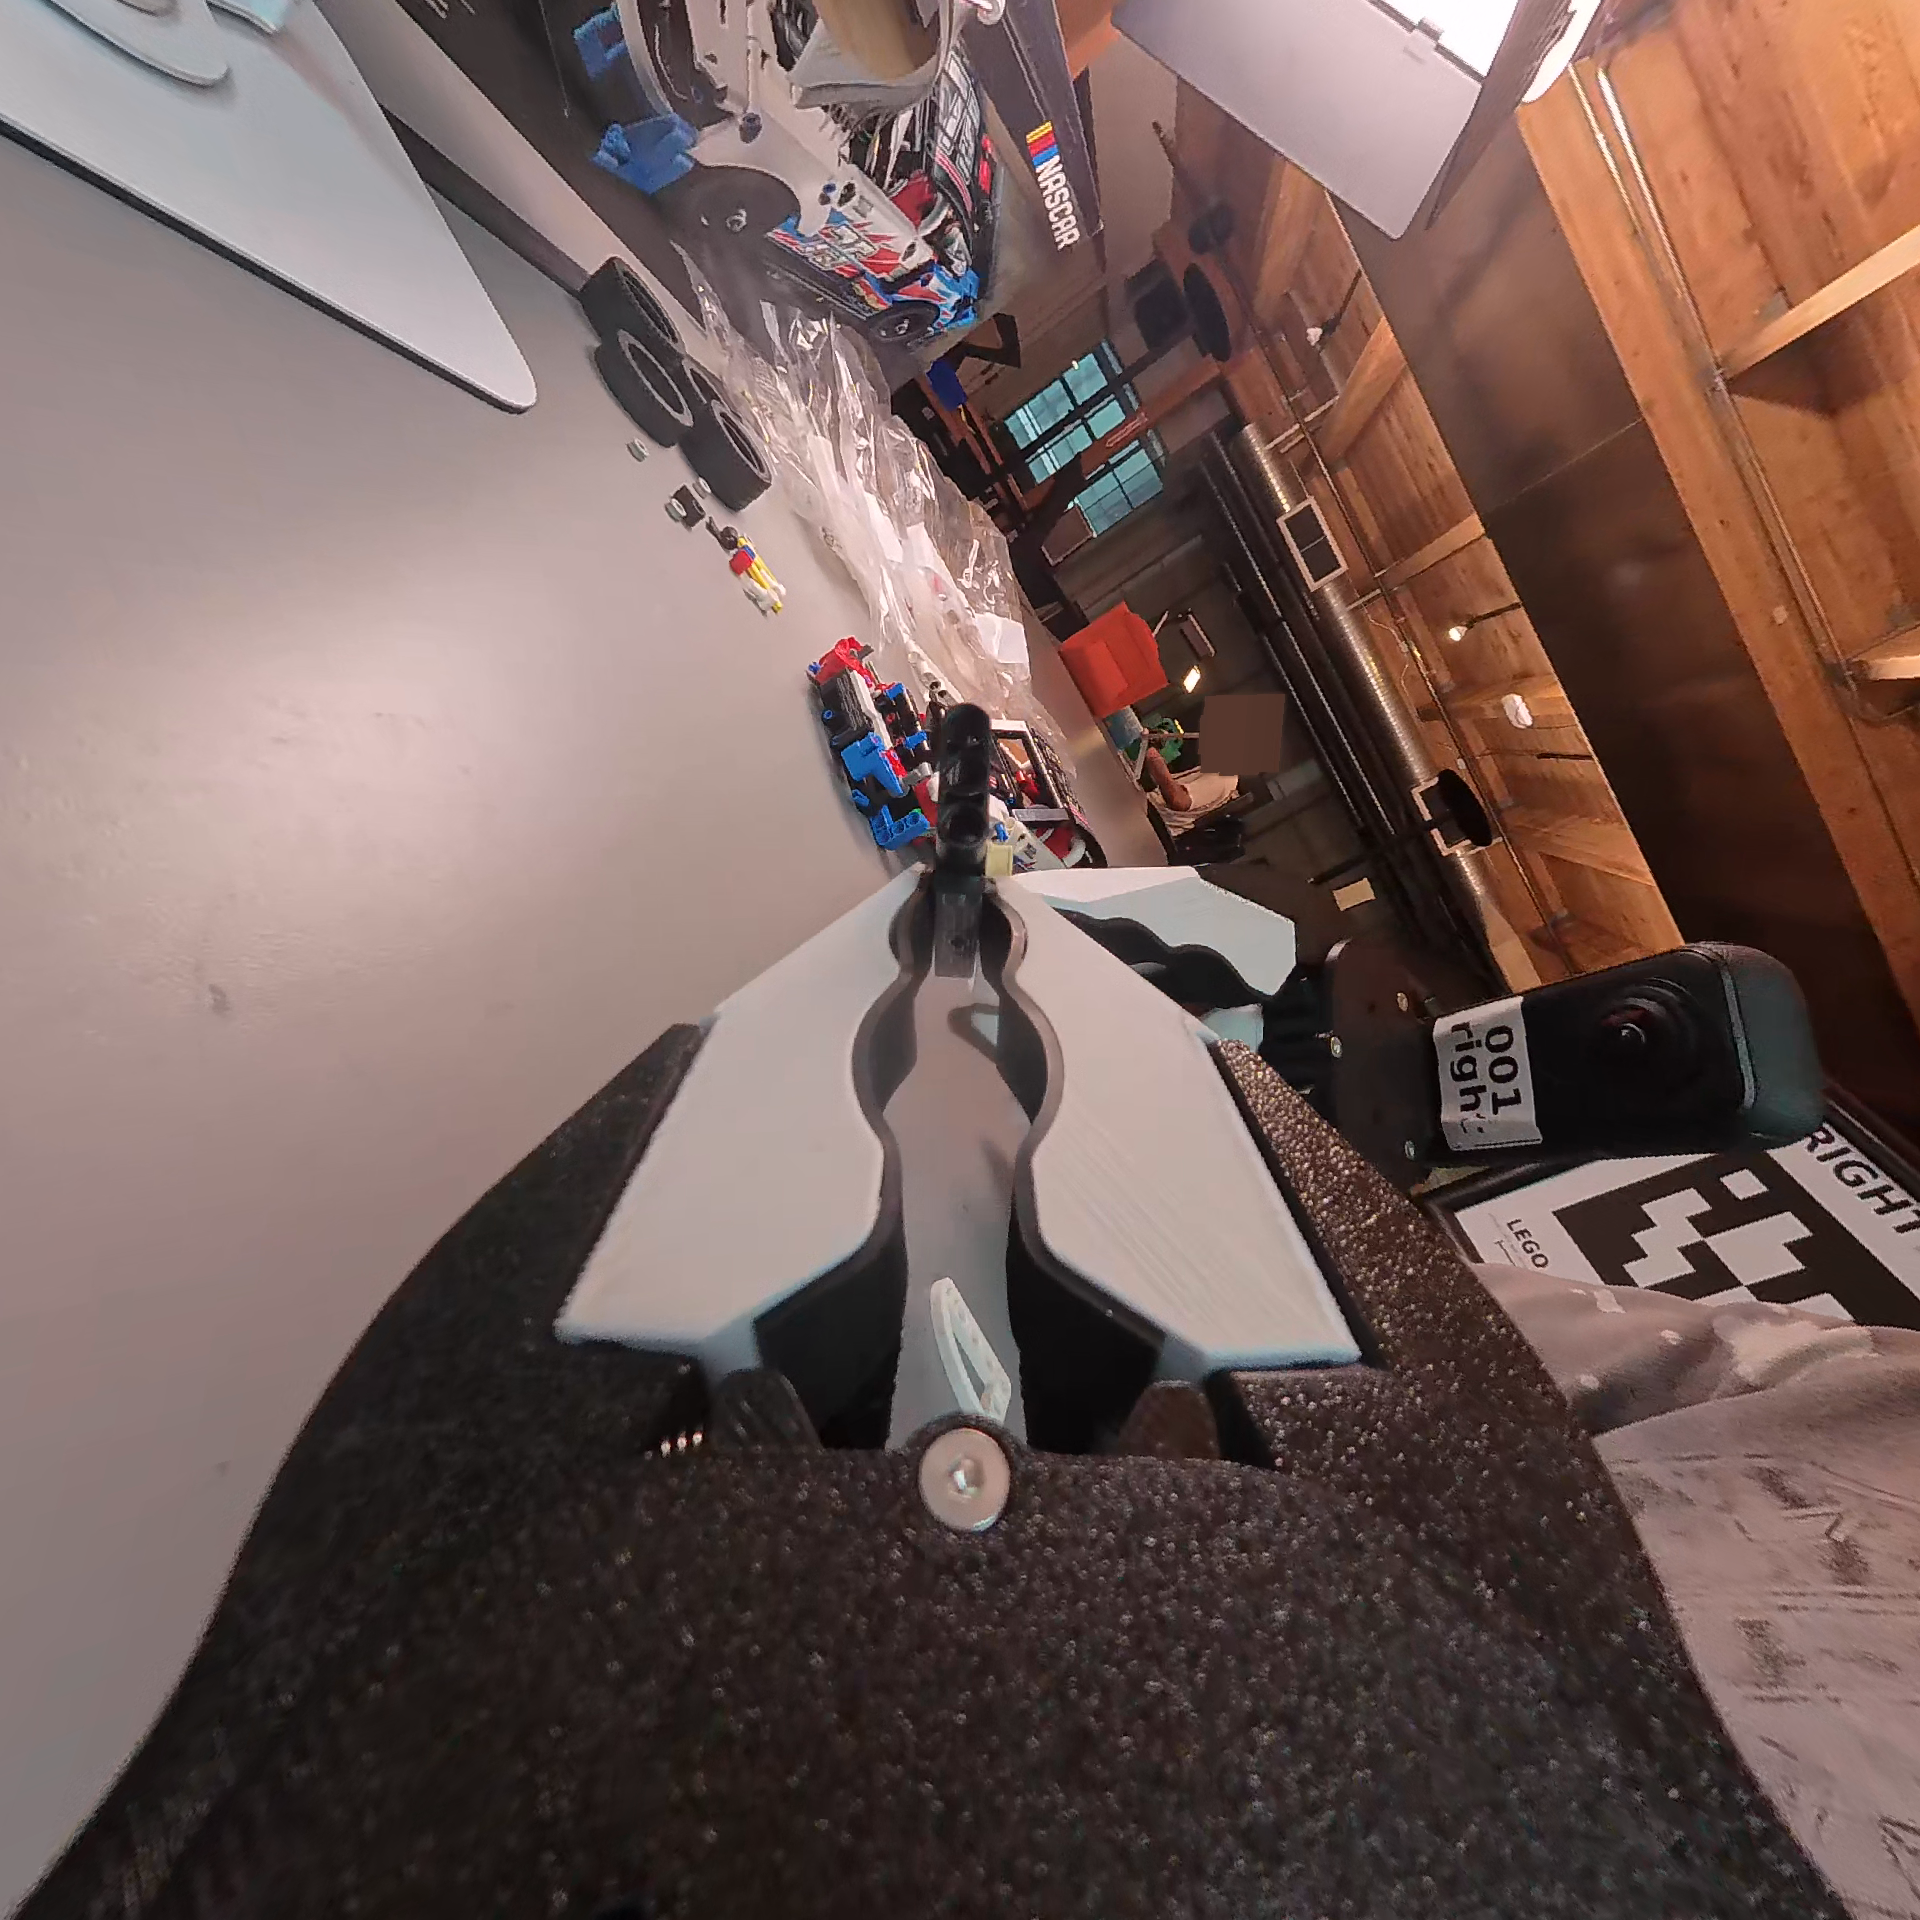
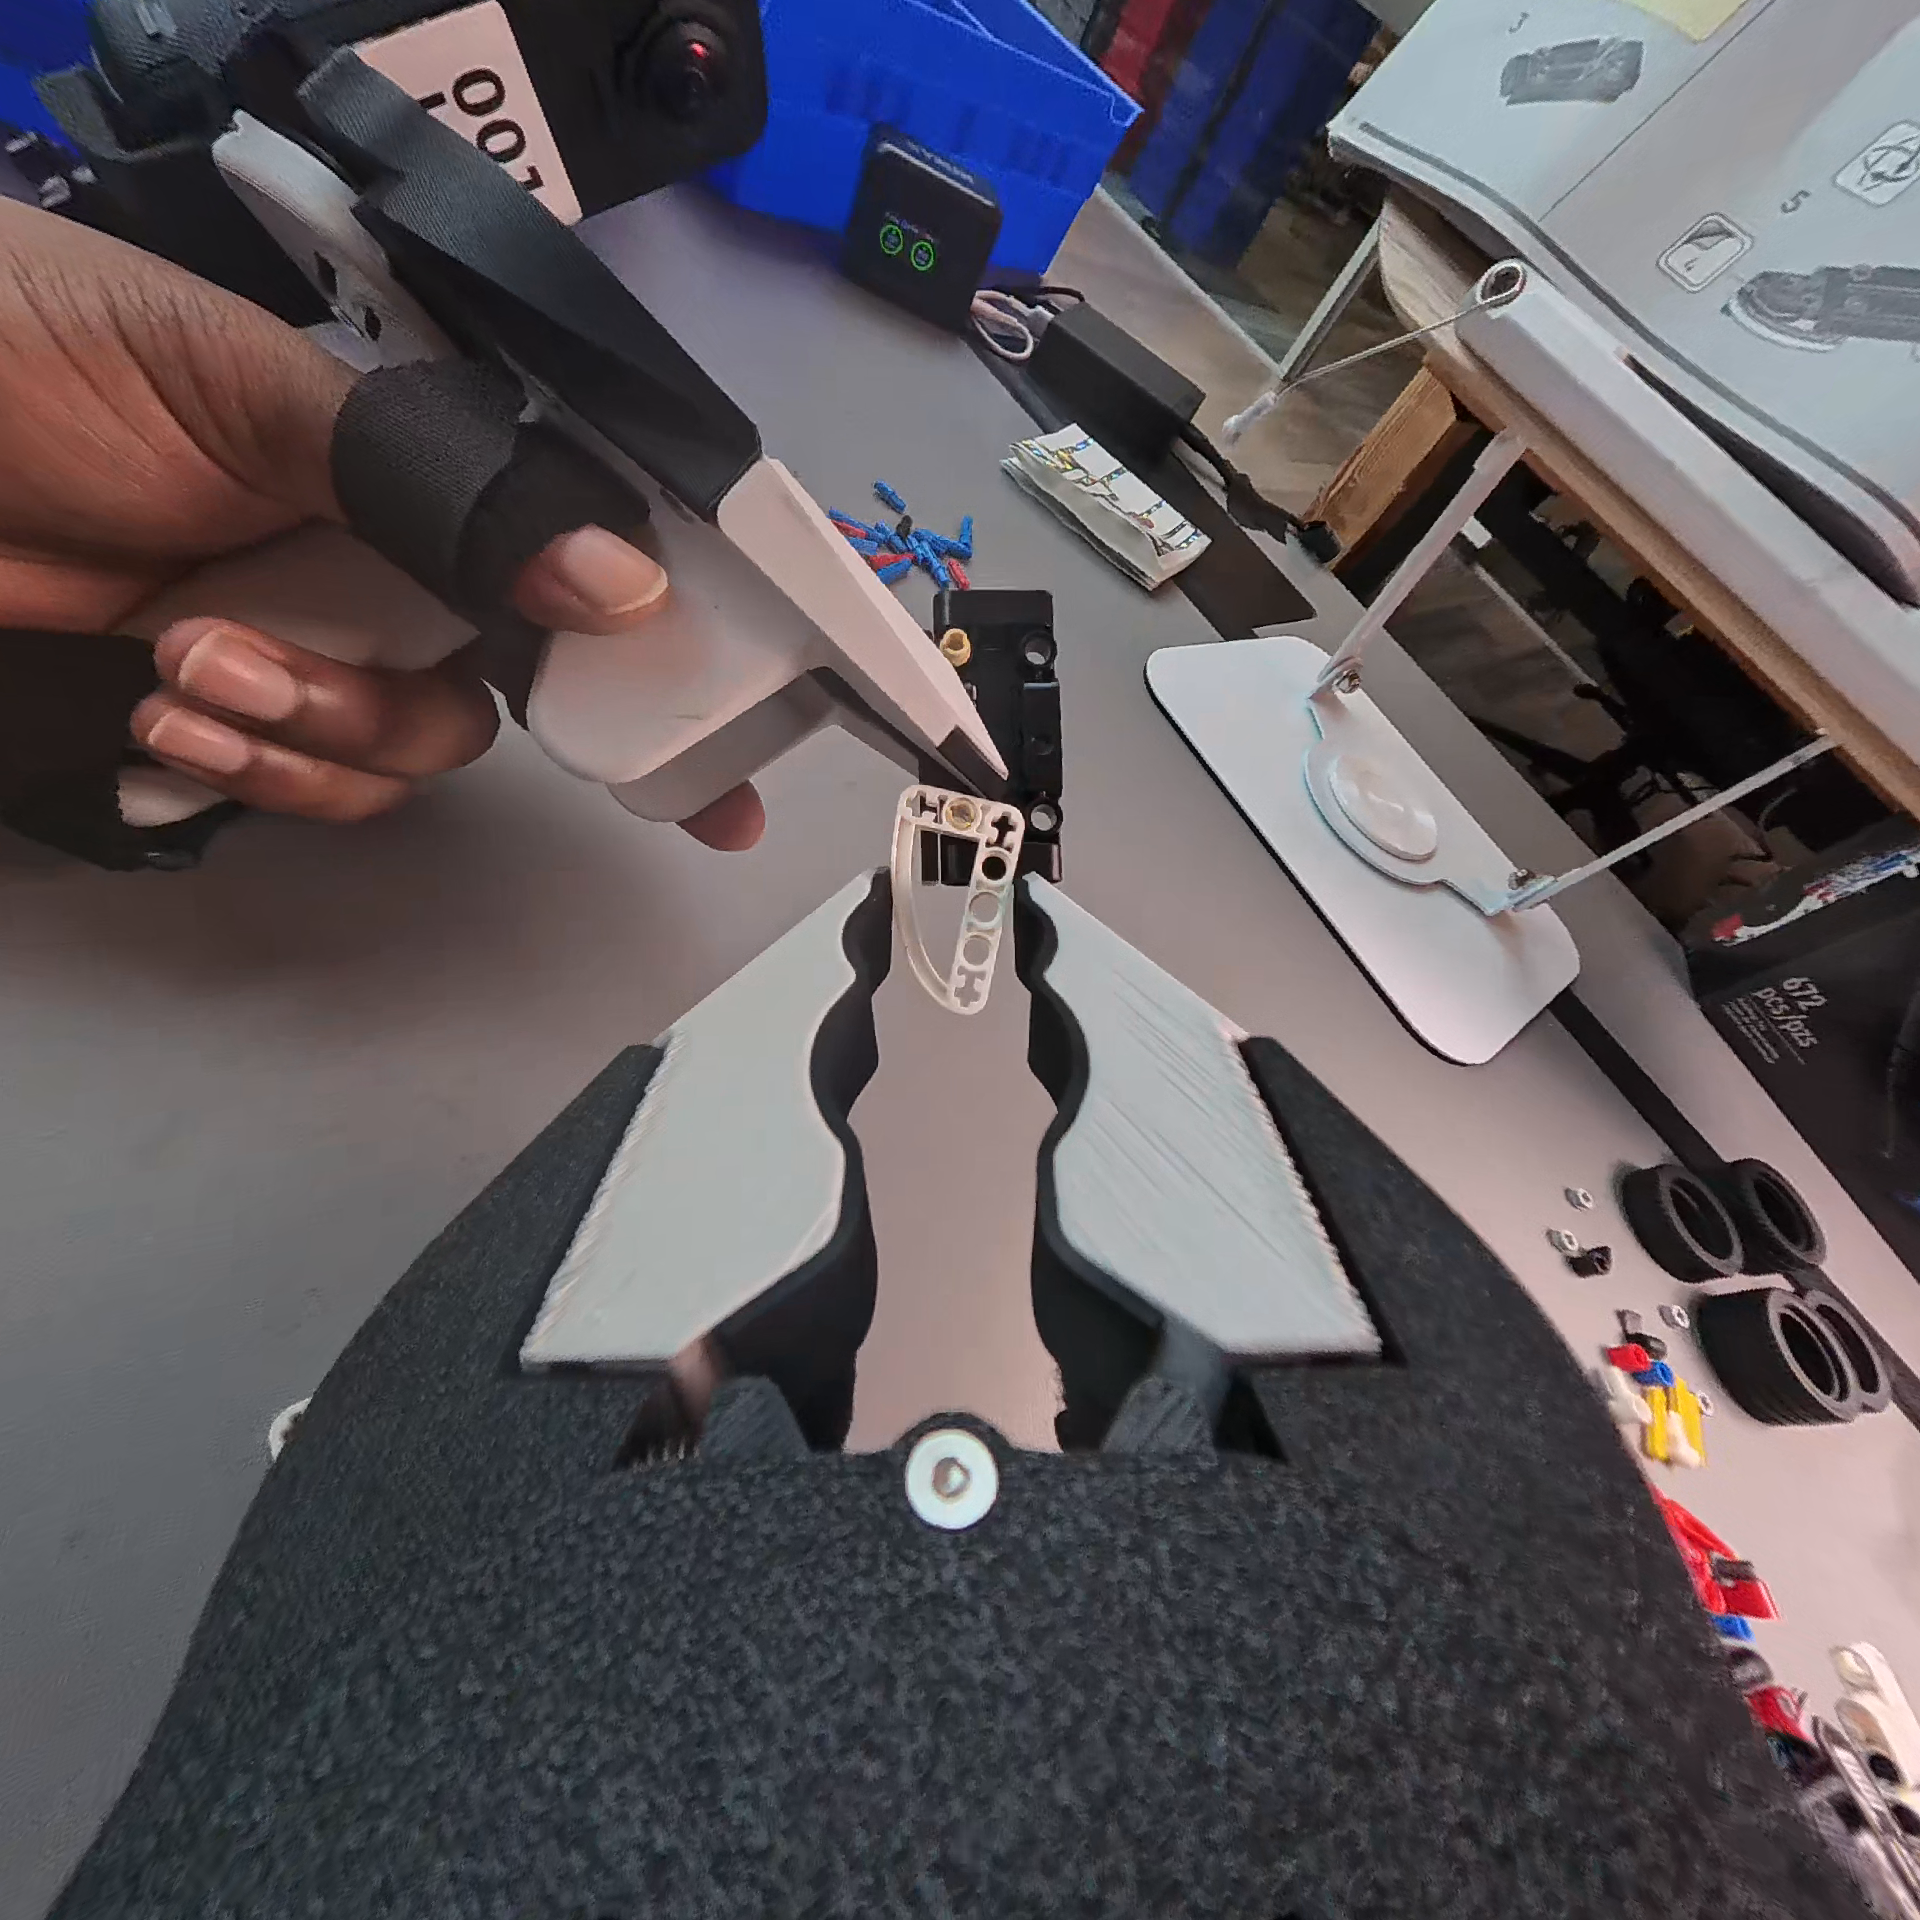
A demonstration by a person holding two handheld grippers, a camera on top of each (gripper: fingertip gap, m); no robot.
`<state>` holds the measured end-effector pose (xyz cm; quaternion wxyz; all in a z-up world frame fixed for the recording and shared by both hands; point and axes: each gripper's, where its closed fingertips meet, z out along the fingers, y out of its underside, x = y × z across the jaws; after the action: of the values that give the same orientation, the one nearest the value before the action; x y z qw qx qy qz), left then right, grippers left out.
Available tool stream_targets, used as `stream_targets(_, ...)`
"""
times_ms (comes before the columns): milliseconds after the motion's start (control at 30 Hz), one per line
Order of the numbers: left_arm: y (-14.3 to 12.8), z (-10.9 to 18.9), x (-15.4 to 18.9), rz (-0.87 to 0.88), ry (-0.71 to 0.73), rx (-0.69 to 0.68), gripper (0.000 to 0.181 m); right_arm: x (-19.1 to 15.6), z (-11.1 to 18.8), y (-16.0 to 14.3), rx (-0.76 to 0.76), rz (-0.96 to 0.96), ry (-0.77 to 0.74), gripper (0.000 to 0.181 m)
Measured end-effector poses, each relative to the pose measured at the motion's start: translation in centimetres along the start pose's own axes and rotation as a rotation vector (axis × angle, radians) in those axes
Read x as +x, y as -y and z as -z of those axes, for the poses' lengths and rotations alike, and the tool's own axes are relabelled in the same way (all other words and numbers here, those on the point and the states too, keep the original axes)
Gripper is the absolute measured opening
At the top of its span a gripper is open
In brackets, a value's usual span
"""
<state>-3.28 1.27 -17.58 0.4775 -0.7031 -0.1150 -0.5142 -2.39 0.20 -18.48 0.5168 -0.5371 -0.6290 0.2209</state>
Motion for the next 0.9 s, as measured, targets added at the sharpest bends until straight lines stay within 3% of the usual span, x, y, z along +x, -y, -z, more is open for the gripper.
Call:
stream_targets(233, -0.2, 0.1, 0.8, -0.134, -0.015, -0.083, 0.005, -0.1, 0.8, 0.5, 0.059, 0.095, 0.013, 0.019)
stream_targets(433, -0.8, 0.1, 2.1, -0.144, -0.097, -0.16, 0.005, -0.2, 2.2, 1.1, 0.167, 0.182, 0.039, 0.019)
stream_targets(533, -0.8, 0.1, 2.2, -0.124, -0.109, -0.169, 0.004, -0.3, 2.8, 1.6, 0.212, 0.199, 0.037, 0.019)
stream_targets(600, -0.8, 0.4, 0.3, -0.142, -0.043, -0.169, 0.006, -0.2, 4.5, 4.1, 0.353, 0.169, 0.04, 0.019)
stream_targets(667, 0.1, 1.1, 0.7, -0.029, -0.098, -0.125, 0.004, 0.6, 5.1, 4.8, 0.342, 0.24, -0.012, 0.02)
stream_targets(733, 0.8, 1.2, 1.8, -0.1, -0.113, -0.116, 0.004, 1.1, 5.3, 4.2, 0.339, 0.196, -0.01, 0.02)
stream_targets(900, -1.2, 1.1, 0.6, -0.187, -0.021, -0.295, 0.005, 1.6, 5.2, 3.2, 0.332, 0.109, 0.047, 0.02)
